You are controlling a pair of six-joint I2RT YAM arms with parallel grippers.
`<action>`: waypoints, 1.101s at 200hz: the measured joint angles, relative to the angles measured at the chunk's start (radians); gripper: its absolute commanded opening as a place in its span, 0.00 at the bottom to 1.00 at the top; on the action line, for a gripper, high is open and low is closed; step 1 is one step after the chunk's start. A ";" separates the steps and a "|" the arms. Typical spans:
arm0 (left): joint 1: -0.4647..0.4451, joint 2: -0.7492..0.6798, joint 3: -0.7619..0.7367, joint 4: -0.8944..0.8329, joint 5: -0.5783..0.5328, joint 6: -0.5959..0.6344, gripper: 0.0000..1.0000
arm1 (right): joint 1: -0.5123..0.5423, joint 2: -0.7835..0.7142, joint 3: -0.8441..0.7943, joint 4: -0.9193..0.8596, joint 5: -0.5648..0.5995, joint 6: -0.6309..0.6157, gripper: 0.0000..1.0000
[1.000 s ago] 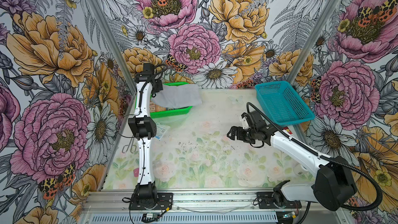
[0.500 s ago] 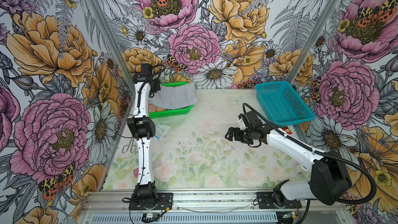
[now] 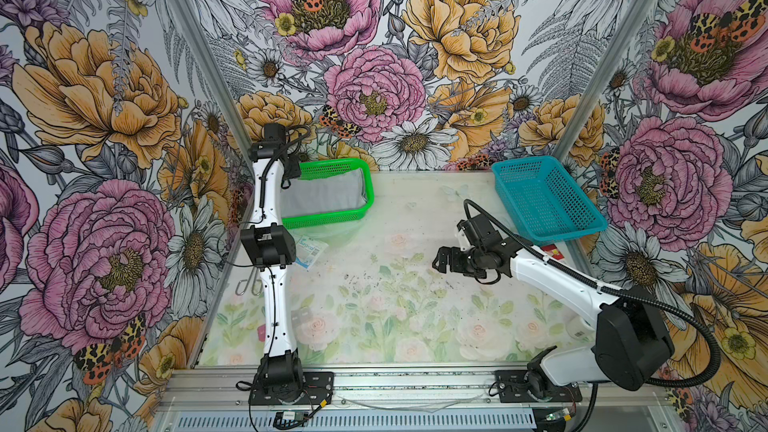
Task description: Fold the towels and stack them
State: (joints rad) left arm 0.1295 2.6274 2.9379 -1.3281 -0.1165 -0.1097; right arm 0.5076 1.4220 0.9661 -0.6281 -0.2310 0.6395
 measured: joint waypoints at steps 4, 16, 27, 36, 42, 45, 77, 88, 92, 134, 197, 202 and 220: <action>0.000 0.000 0.001 0.000 -0.002 -0.003 0.57 | 0.002 0.000 0.000 0.000 0.000 0.000 0.99; -0.001 0.000 0.002 0.000 -0.007 -0.005 0.59 | 0.005 0.000 0.000 0.000 0.000 0.000 0.99; -0.001 0.000 0.003 0.000 -0.010 -0.001 0.63 | 0.007 0.000 0.000 0.000 0.001 0.000 0.99; -0.001 0.000 0.003 0.000 -0.010 -0.003 0.65 | 0.011 0.000 0.000 0.000 0.002 0.000 0.99; -0.001 0.000 0.003 0.000 -0.009 -0.003 0.67 | 0.011 0.000 0.000 0.000 0.003 0.000 0.99; -0.001 0.000 0.003 0.000 -0.006 -0.003 0.68 | 0.013 0.000 0.000 0.000 0.006 0.000 0.99; -0.008 -0.032 -0.054 0.003 0.089 -0.010 0.99 | 0.016 -0.010 0.000 -0.002 0.051 -0.004 0.99; -0.019 -0.073 -0.110 0.005 0.125 -0.010 0.99 | 0.005 -0.027 0.006 -0.006 0.066 -0.011 0.99; -0.023 -0.093 -0.133 0.006 0.140 -0.010 0.99 | 0.000 -0.034 0.010 -0.008 0.069 -0.013 0.99; -0.058 -0.576 -0.620 0.106 0.354 -0.011 0.99 | -0.127 -0.135 0.042 -0.002 0.106 -0.082 0.99; -0.137 -1.701 -1.635 0.657 0.249 0.030 0.99 | -0.227 -0.449 -0.045 0.005 0.245 -0.180 0.99; -0.140 -1.772 -1.728 0.708 0.225 0.021 0.99 | -0.237 -0.487 -0.061 0.006 0.263 -0.185 0.99; -0.147 -1.992 -2.090 0.883 0.103 -0.036 0.99 | -0.286 -0.616 -0.131 0.013 0.341 -0.192 1.00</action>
State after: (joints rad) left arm -0.0177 0.6350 0.8474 -0.4446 -0.0135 -0.1459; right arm 0.2218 0.8059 0.8352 -0.6151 0.1101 0.4477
